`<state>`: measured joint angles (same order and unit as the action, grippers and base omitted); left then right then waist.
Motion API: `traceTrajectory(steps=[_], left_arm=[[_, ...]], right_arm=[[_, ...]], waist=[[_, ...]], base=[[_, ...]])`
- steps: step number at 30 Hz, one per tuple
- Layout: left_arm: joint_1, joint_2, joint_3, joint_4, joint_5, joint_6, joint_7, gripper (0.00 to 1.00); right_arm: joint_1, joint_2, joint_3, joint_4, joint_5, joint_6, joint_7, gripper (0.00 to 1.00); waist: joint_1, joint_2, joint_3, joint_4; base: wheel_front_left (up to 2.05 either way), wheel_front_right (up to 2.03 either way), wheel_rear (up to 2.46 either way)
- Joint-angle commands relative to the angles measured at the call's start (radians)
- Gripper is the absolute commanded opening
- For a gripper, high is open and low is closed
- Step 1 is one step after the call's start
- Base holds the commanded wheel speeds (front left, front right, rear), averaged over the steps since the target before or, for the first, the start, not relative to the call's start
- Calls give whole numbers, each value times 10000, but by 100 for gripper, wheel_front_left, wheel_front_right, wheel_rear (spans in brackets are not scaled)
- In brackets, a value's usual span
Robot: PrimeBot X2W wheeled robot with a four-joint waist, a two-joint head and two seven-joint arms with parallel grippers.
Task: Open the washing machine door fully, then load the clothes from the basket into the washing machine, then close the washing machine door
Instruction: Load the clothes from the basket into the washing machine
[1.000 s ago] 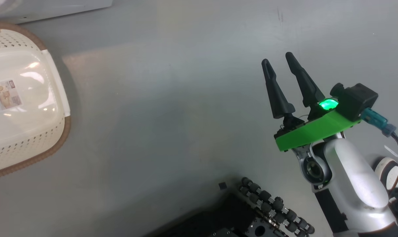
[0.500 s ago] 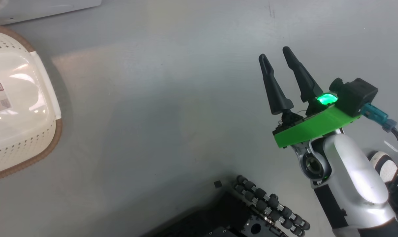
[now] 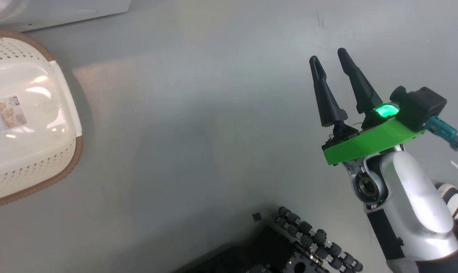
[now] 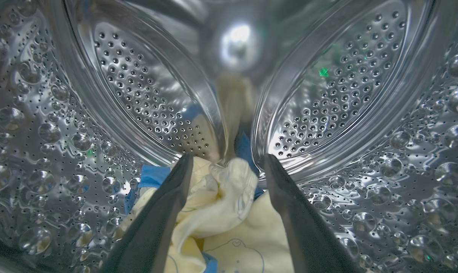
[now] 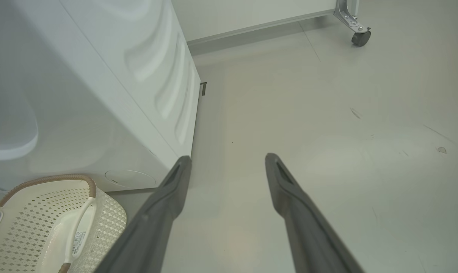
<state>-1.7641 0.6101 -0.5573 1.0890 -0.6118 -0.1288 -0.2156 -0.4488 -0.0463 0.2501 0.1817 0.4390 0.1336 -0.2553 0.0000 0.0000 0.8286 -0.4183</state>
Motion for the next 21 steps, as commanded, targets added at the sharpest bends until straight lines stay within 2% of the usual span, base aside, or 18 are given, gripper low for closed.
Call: traceTrajectory(steps=[1, 9, 21], left_arm=[[116, 289, -24, -281, -122, -19, -120, 100], [1555, -139, -334, -418, -837, -19, -364, 100], [4414, -809, -876, -1208, -1335, -19, -456, 100]], right_arm=[[207, -39, 14, -211, -112, -29, -65, 100], [339, -39, -371, -114, -631, -29, -65, 100], [741, -39, -1001, 160, -1585, -29, -65, 100]], waist=[[0, 0, -213, 110], [0, 0, -1182, 570], [0, 0, -3236, 1752]], base=[[0, 0, 0], [0, 0, 0], [0, 0, 0]])
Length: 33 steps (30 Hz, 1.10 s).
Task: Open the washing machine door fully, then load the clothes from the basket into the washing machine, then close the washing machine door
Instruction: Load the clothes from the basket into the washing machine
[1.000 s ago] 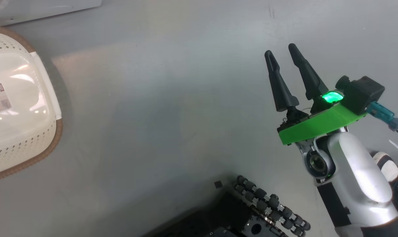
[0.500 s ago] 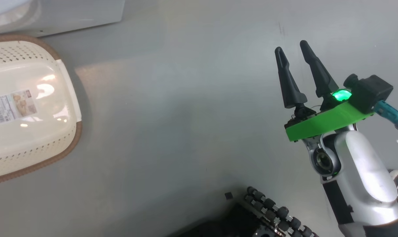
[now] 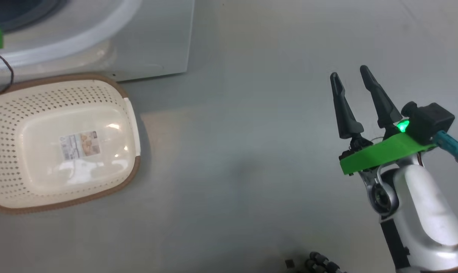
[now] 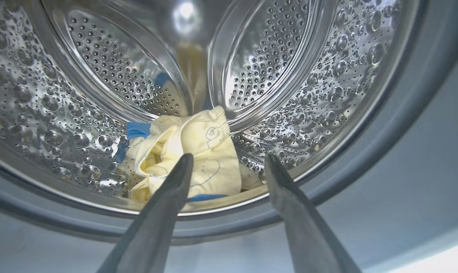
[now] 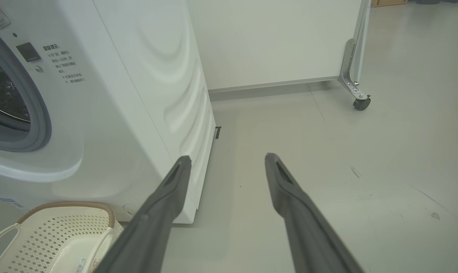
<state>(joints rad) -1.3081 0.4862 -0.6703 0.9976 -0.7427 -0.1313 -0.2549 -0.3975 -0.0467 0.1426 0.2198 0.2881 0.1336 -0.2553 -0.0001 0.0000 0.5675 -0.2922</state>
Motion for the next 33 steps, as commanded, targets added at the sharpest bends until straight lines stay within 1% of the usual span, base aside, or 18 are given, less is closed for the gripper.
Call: traceTrajectory(steps=[1, 10, 15, 25, 27, 28, 33], left_arm=[[94, 393, 304, -436, -30, 6, -64, 100], [2648, 41, 1071, -1958, 240, 66, -67, 100], [4043, -54, 1551, -2964, 369, 243, -67, 100], [6819, -222, 2557, -5324, 830, 958, -68, 100], [7360, -338, 2810, -5763, 859, 1115, -68, 100], [7360, -338, 2810, -5763, 859, 1115, -68, 100], [8683, -638, 3341, -6601, 1115, 1550, -68, 100]], right_arm=[[273, -35, 51, -186, -132, -29, -65, 100], [826, -35, -125, 134, -468, -29, -65, 100], [1172, -35, -193, 294, -533, -29, -65, 100], [1680, -103, -416, 360, -585, -29, -65, 100], [1803, -98, -434, 341, -397, -29, -65, 100], [1803, -98, -434, 341, -397, -29, -65, 100], [2058, -170, -415, 315, -429, -29, -65, 100]], waist=[[1, 0, -797, 574], [1, 0, -2367, 1218], [1, 0, -3024, 1513], [1, 0, -4067, 2034], [1, 0, -4290, 2129], [1, 0, -4290, 2129], [1, 0, -4871, 2282]], base=[[0, 0, 0], [0, 0, 0], [0, 0, 0], [0, 0, 0], [0, 0, 0], [0, 0, 0], [0, 0, 0]])
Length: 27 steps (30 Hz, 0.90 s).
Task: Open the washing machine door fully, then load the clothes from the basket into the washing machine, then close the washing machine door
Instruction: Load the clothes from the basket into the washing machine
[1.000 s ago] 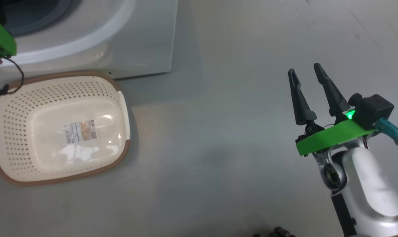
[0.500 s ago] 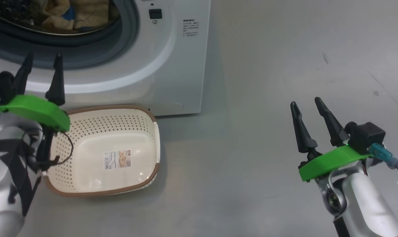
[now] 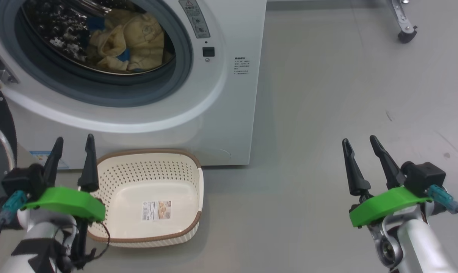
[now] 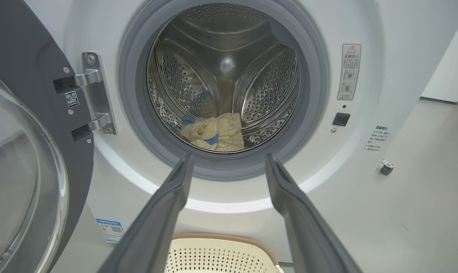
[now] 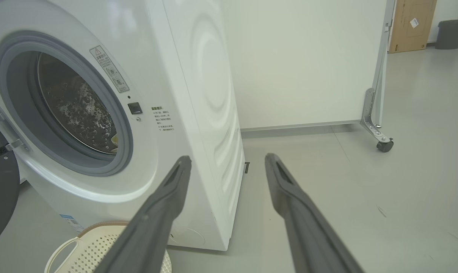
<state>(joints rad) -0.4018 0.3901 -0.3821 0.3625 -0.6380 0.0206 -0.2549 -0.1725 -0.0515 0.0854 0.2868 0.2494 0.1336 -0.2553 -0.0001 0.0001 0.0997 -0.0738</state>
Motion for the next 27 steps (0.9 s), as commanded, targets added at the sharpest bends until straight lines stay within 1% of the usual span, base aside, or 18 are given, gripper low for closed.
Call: traceTrajectory(steps=[1, 4, 10, 15, 21, 22, 27], left_arm=[[-134, 264, 547, -386, 136, 105, -68, 100], [537, 54, 840, -797, 292, 239, -68, 100], [1587, -270, 1208, -1599, 822, 318, -68, 100], [2230, -835, 1571, -2206, 1056, 372, -68, 100], [2708, -1251, 1477, -2418, 1566, 232, -68, 100], [2813, -1304, 1406, -2365, 1765, 122, -68, 100], [2846, -1481, 1353, -2040, 2000, -157, -68, 100]], right_arm=[[-137, -132, 175, -345, -98, -29, -65, 100], [34, -124, 176, -299, -83, -29, -65, 100], [240, -111, 212, -291, -80, -29, -65, 100], [317, -98, 253, -347, -60, -29, -65, 100], [383, -87, 341, -419, -88, -29, -65, 100], [374, -84, 357, -454, -146, -29, -65, 100], [416, -62, 357, -510, -153, -29, -65, 100]], waist=[[1, -1, -298, 120], [1, -1, -609, 180], [1, -1, -936, 185], [1, -1, -994, 153], [1, -1, -993, 84], [1, -1, -976, 46], [1, -1, -973, 18]], base=[[0, 0, 0], [0, 0, 0], [0, 0, 0], [0, 0, 0], [0, 0, 0], [0, 0, 0], [0, 0, 0]])
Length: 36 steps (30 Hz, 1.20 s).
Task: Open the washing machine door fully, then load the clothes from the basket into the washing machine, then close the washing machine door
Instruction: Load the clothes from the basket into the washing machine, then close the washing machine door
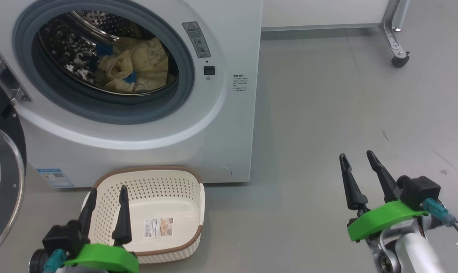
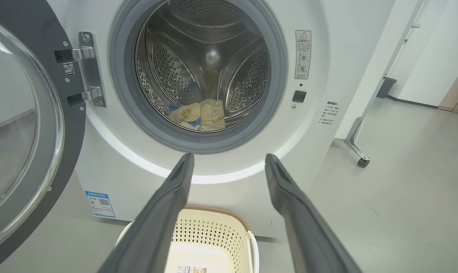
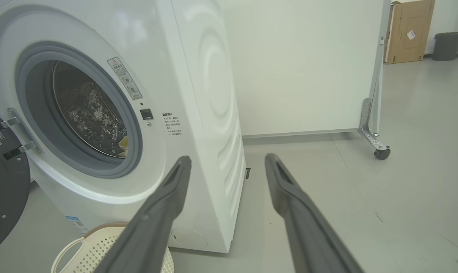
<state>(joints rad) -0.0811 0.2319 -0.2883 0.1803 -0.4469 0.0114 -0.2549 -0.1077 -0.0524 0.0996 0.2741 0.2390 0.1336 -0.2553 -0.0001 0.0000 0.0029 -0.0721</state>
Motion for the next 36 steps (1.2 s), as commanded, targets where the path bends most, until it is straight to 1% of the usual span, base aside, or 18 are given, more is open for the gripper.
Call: traceTrajectory(steps=[1, 11, 36], left_arm=[[-365, 61, 445, -150, 91, -106, -68, 100], [-397, -265, 811, 138, 403, -481, -68, 100], [-343, -985, 1623, 485, 1053, -1012, -68, 100]], right_arm=[[-226, -50, 212, -379, -47, -29, -65, 100], [-239, -26, 268, -333, -55, -29, -65, 100], [-285, -55, 351, -215, -56, -29, -65, 100]], waist=[[1, 0, -11, -3], [1, 0, -83, -4], [1, 0, -197, -90]], base=[[0, 0, 0], [0, 0, 0], [0, 0, 0]])
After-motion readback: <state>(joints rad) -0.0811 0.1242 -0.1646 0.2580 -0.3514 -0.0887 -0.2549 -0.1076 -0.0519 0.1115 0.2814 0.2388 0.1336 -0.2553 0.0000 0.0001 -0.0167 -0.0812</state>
